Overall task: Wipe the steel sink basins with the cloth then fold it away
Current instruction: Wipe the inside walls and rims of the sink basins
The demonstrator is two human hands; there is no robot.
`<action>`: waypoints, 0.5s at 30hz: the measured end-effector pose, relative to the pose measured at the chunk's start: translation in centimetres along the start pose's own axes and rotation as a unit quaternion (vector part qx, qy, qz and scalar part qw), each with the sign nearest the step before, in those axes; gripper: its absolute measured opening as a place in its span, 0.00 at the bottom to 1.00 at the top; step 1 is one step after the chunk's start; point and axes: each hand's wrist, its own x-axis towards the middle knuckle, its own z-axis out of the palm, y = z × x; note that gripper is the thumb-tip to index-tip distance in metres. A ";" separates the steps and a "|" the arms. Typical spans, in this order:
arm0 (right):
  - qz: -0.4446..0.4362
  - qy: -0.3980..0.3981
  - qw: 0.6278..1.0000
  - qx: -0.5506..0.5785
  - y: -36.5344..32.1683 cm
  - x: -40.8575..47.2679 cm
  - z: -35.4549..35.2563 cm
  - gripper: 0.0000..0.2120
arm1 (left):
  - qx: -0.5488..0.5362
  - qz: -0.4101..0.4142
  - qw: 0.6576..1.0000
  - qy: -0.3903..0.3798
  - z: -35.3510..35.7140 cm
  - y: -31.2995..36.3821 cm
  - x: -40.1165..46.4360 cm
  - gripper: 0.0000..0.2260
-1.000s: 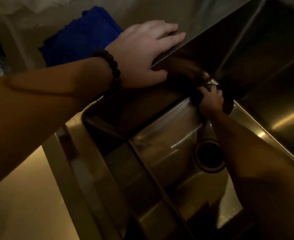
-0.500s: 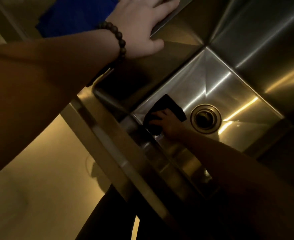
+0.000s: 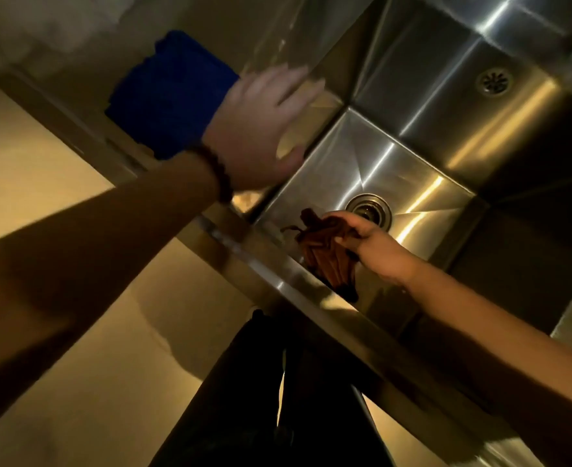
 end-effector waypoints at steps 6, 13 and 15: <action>0.039 -0.037 0.998 0.027 -0.4 -5.1 1.2 0.19 | -0.011 0.019 0.993 -0.113 2.7 1.4 -10.2 0.32; 0.103 -0.057 0.993 0.001 -2.5 -1.2 4.8 0.18 | 0.031 -0.011 0.988 -0.154 4.4 1.1 -12.8 0.36; 0.101 -0.058 0.993 -0.019 -3.5 1.3 6.5 0.15 | 0.036 -0.013 0.988 -0.149 4.4 1.4 -12.7 0.36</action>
